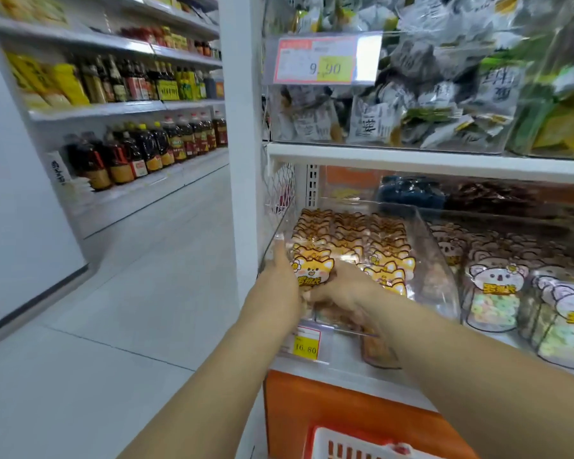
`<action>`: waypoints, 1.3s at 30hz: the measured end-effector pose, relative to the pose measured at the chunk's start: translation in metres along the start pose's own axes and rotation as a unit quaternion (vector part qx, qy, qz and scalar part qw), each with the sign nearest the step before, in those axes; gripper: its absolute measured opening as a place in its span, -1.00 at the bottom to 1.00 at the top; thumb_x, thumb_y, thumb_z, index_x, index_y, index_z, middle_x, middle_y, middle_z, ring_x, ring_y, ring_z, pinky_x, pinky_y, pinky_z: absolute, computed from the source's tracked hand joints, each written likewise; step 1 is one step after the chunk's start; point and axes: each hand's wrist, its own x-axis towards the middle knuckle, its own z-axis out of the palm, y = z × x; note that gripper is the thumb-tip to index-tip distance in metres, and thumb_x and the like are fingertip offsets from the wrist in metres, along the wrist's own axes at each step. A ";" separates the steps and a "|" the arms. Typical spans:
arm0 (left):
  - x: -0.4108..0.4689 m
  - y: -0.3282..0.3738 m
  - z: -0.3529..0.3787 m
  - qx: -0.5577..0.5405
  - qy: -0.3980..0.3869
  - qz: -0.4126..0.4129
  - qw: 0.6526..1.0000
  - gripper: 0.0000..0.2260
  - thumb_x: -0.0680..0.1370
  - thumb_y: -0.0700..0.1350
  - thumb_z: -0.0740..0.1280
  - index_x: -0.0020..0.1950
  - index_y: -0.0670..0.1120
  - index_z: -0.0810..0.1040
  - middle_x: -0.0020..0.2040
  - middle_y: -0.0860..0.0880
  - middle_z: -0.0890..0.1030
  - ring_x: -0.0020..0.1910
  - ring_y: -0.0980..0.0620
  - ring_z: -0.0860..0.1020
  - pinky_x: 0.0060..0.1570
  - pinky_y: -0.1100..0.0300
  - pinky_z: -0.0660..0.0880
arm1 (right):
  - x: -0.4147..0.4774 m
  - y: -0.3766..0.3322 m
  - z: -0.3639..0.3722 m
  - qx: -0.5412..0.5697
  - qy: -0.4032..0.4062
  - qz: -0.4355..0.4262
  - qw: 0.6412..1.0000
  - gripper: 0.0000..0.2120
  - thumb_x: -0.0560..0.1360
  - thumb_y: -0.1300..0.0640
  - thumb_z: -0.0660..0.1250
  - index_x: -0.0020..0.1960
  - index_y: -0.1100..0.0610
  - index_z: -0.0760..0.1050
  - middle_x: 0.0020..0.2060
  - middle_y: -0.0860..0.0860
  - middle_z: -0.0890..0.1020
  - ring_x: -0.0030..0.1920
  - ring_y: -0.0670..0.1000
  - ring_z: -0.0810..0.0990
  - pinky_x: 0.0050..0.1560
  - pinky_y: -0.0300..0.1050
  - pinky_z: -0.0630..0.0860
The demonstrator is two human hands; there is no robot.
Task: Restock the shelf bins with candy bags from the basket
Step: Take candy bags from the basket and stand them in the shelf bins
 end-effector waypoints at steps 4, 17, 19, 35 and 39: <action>-0.003 -0.002 -0.002 0.003 0.016 0.040 0.999 -0.28 0.44 -0.22 0.26 0.56 -0.04 0.05 0.43 -0.14 0.37 0.26 -0.17 0.52 0.23 -0.13 0.50 | 0.009 0.008 0.004 -0.091 0.049 -0.039 0.994 -0.61 0.21 0.35 0.58 -0.01 0.16 0.58 -0.26 -0.05 0.70 -0.22 0.01 0.62 -0.08 0.03 0.65; 0.012 0.036 -0.007 0.385 -0.255 0.060 0.885 -0.65 0.66 -0.22 0.17 0.44 -0.19 0.43 0.29 -0.19 0.52 0.25 -0.18 0.51 0.14 0.07 0.46 | -0.005 -0.005 0.005 -0.271 0.108 -0.057 0.955 -0.61 0.38 0.15 0.49 -0.40 0.05 0.28 -0.42 -0.01 0.41 -0.26 0.08 0.45 -0.41 -0.16 0.26; 0.024 0.031 -0.003 0.392 -0.276 0.056 0.876 -0.68 0.64 -0.23 0.19 0.39 -0.19 0.48 0.18 -0.20 0.55 0.13 -0.18 0.53 0.00 0.09 0.44 | -0.004 -0.004 0.002 -0.275 0.095 -0.052 0.955 -0.66 0.40 0.13 0.50 -0.36 0.07 0.35 -0.34 0.03 0.49 -0.22 0.09 0.49 -0.43 -0.17 0.26; 0.049 0.008 0.014 0.334 -0.263 0.050 0.904 -0.75 0.62 -0.09 0.21 0.18 -0.16 0.59 0.09 -0.09 0.57 0.06 -0.08 0.53 0.04 0.09 0.49 | -0.010 -0.008 -0.050 -0.581 0.181 -0.137 0.782 -0.42 0.47 -0.19 0.36 0.38 0.08 0.40 0.33 0.08 0.44 0.33 0.16 0.39 0.28 0.09 0.41; 0.048 0.010 0.025 0.308 -0.260 0.040 0.914 -0.76 0.63 -0.08 0.23 0.17 -0.18 0.58 0.09 -0.10 0.60 0.07 -0.09 0.55 0.01 0.10 0.49 | 0.004 -0.019 -0.057 -0.559 0.143 -0.078 0.813 -0.46 0.51 -0.16 0.33 0.40 0.05 0.40 0.37 0.11 0.41 0.35 0.18 0.39 0.33 0.14 0.41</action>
